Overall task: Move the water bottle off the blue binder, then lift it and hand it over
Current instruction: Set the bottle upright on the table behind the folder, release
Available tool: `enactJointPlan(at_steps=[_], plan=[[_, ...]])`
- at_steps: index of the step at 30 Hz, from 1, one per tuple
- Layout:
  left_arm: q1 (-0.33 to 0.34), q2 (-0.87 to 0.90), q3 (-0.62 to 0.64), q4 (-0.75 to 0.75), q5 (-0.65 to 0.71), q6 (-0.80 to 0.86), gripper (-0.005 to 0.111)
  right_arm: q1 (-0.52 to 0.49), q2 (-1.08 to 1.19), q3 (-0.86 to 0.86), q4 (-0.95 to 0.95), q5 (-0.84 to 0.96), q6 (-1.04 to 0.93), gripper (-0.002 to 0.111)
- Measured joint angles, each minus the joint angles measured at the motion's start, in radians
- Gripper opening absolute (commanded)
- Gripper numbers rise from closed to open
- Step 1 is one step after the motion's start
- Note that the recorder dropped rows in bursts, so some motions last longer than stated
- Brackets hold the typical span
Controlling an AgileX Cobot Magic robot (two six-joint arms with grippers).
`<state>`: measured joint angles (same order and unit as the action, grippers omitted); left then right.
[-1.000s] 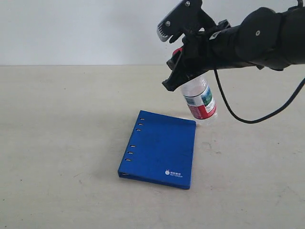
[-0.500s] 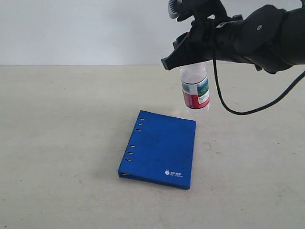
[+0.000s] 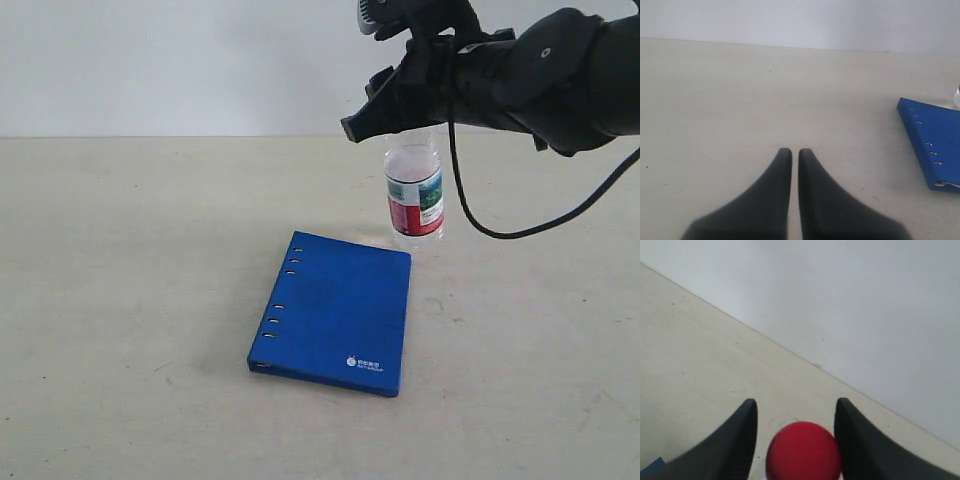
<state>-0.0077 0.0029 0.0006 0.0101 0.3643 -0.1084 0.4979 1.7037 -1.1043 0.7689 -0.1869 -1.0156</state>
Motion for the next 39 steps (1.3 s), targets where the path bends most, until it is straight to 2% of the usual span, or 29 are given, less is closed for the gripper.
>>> enactJointPlan(at_steps=[4,11,15,19,23,24,26,29,30,33,39], plan=[[0.000,0.000,0.000,0.000,0.000,0.000,0.005,0.000,0.000,0.000,0.000,-0.035,-0.006,0.055],[0.000,0.000,0.000,0.000,0.000,0.000,0.005,0.011,-0.026,-0.005,-0.056,-0.056,-0.012,0.055],[0.000,0.000,0.000,0.000,0.000,0.000,0.005,0.061,-0.093,-0.036,-0.107,-0.050,-0.012,0.055],[0.000,0.000,0.000,0.000,0.000,0.000,0.005,0.143,-0.166,-0.063,-0.112,0.051,-0.012,0.055],[0.000,0.000,0.000,0.000,0.000,0.000,0.005,0.238,-0.190,-0.069,-0.112,0.294,0.001,0.055],[0.000,0.000,0.000,0.000,0.000,0.000,0.005,0.256,-0.190,-0.069,-0.109,0.361,0.011,0.053],[0.000,0.000,0.000,0.000,0.000,0.000,0.005,0.294,-0.182,-0.069,-0.108,0.543,0.034,0.041],[0.000,0.000,0.000,0.002,0.000,0.005,0.005,0.327,-0.157,-0.069,-0.105,0.779,0.090,0.008],[0.000,0.000,0.000,0.005,0.000,0.005,0.005,0.330,-0.145,-0.069,-0.105,0.833,0.104,0.000],[0.000,0.000,0.000,0.009,0.000,0.007,0.005,0.330,-0.115,-0.069,-0.146,0.952,0.159,0.000],[0.000,0.000,0.000,-0.003,-0.023,0.004,0.005,0.313,-0.101,0.021,-0.293,0.946,0.295,0.000]])
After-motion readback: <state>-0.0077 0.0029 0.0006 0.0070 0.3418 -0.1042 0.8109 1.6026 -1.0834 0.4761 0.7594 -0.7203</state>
